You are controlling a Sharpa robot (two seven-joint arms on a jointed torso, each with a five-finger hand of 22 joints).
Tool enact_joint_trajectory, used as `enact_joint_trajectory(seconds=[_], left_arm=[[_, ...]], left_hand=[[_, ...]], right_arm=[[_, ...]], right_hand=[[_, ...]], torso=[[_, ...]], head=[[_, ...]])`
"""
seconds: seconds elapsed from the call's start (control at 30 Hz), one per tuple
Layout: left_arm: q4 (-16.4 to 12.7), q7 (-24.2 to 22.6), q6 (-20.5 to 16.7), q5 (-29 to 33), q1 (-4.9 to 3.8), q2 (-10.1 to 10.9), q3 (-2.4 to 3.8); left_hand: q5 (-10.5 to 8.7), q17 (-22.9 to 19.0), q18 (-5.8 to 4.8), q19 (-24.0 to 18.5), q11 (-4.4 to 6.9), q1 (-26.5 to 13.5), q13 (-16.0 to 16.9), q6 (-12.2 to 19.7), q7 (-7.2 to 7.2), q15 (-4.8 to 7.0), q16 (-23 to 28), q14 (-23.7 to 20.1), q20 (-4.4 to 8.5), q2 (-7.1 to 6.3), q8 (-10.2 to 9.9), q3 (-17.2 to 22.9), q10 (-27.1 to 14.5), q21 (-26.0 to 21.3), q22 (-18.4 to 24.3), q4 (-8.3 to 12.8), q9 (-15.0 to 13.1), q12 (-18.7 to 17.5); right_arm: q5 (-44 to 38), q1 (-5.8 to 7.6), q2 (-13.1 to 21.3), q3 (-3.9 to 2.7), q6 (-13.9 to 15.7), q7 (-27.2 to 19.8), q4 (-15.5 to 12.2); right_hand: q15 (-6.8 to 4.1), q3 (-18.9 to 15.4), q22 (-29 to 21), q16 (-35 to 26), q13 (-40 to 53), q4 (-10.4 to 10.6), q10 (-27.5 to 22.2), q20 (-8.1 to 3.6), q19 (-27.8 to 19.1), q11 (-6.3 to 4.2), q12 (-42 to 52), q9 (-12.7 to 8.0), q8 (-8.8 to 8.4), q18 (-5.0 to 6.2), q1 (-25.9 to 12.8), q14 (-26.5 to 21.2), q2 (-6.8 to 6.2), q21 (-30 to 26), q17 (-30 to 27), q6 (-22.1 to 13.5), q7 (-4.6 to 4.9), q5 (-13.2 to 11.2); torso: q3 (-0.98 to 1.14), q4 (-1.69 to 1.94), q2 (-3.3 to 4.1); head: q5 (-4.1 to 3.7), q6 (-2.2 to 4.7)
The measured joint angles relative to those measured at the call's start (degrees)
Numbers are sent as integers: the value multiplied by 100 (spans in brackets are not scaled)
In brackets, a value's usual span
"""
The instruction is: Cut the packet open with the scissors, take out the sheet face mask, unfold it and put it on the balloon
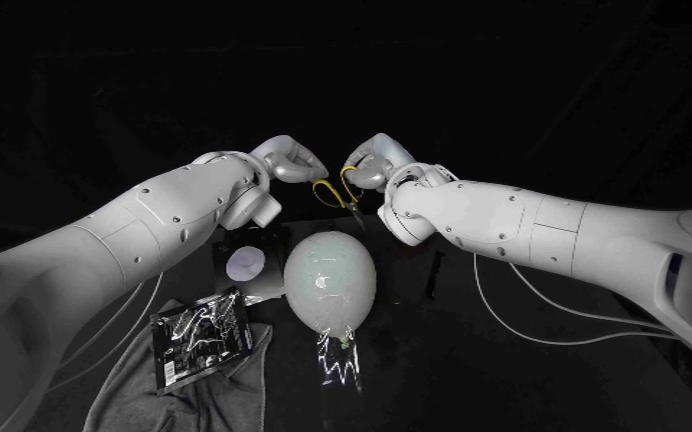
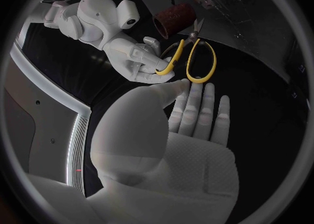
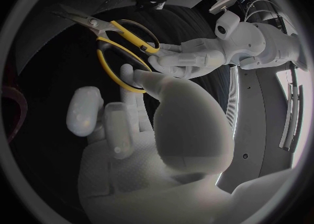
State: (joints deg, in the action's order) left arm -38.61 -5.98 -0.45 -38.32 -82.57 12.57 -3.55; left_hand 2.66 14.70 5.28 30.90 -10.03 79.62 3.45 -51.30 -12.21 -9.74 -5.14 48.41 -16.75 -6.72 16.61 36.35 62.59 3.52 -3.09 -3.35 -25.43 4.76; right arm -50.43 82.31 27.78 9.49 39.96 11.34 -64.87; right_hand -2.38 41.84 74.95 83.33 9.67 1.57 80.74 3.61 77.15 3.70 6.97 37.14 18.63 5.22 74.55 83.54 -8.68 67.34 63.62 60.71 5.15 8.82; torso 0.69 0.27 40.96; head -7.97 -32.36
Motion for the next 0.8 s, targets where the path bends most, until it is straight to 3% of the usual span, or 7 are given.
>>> enact_joint_trajectory(seconds=[0.03,0.13,0.23,0.3,0.4,0.5,0.8], left_arm=[[0,0,16,1,0,5,0],[-3,4,59,-2,0,17,0],[-7,9,121,-40,0,37,-1],[-9,10,170,-97,0,53,-2],[-10,12,226,-185,0,70,-2],[-11,14,263,-270,1,80,-3],[7,19,326,-533,9,91,-4]], left_hand=[[0,-13,0,-65,-27,-113,0,91,-30,-33,33,-32,-4,-145,-60,-111,-69,-26,12,-42,35,-45],[0,-37,0,-162,-83,-328,0,223,-37,-80,79,-121,-3,-380,-155,-318,-159,-47,21,-119,98,-78],[0,-71,0,-305,-133,-465,0,401,-5,-120,116,-254,-2,-728,-269,-638,-376,-75,36,-161,158,-112],[0,-93,0,-384,-156,-468,0,470,26,-140,116,-330,0,-828,-322,-785,-500,-75,40,-155,187,-112],[0,-145,-1,-493,-194,-424,12,516,33,-161,116,-491,-3,-877,-360,-1018,-618,-75,40,-150,227,-112],[0,-168,0,-510,-205,-331,16,516,33,-173,116,-521,-3,-835,-368,-1127,-629,-75,40,-129,238,-112],[0,-143,-1,-510,-182,251,22,504,45,-140,116,-356,-3,-512,-368,-1049,-605,-75,39,84,273,-87]], right_arm=[[0,0,2,0,6,-2,-3],[1,0,7,-1,18,-6,-10],[1,0,19,-2,30,-10,-20],[1,0,30,-3,39,-13,-31],[1,0,40,-4,48,-18,-41],[1,0,51,-6,57,-24,-59],[1,0,108,-17,95,-62,-160]], right_hand=[[0,0,0,0,0,0,0,0,0,0,0,0,0,0,0,0,0,0,-1,0,0,-6],[0,0,0,0,0,0,-1,0,0,0,-1,0,0,0,-9,0,-9,0,-7,-1,-1,-10],[0,1,-1,-1,0,-2,-1,0,0,-1,-1,1,-1,-1,-16,1,-16,0,-9,-9,-8,-11],[0,8,-2,-1,0,-9,-1,0,0,-1,-2,3,-1,-1,-23,1,-23,0,-10,-10,-8,-12],[0,9,-4,-1,-1,-10,-8,0,0,-8,-2,5,-3,-1,-22,1,-23,0,-11,-11,-7,-22],[0,30,-5,-1,-1,-31,-8,0,0,-8,-2,9,-4,-1,-22,1,-23,0,-13,-13,-5,-32],[1,38,-3,-9,4,-40,-8,1,-1,-8,-3,13,-16,-2,-21,2,-22,-1,-16,-15,-4,-45]], torso=[[0,0,0],[0,0,-1],[-1,2,-2],[-1,2,-3],[-2,2,-3],[-3,2,-3],[-3,2,-1]], head=[[-1,-2],[-1,-4],[-1,-3],[-2,-1],[-3,2],[-4,3],[3,15]])
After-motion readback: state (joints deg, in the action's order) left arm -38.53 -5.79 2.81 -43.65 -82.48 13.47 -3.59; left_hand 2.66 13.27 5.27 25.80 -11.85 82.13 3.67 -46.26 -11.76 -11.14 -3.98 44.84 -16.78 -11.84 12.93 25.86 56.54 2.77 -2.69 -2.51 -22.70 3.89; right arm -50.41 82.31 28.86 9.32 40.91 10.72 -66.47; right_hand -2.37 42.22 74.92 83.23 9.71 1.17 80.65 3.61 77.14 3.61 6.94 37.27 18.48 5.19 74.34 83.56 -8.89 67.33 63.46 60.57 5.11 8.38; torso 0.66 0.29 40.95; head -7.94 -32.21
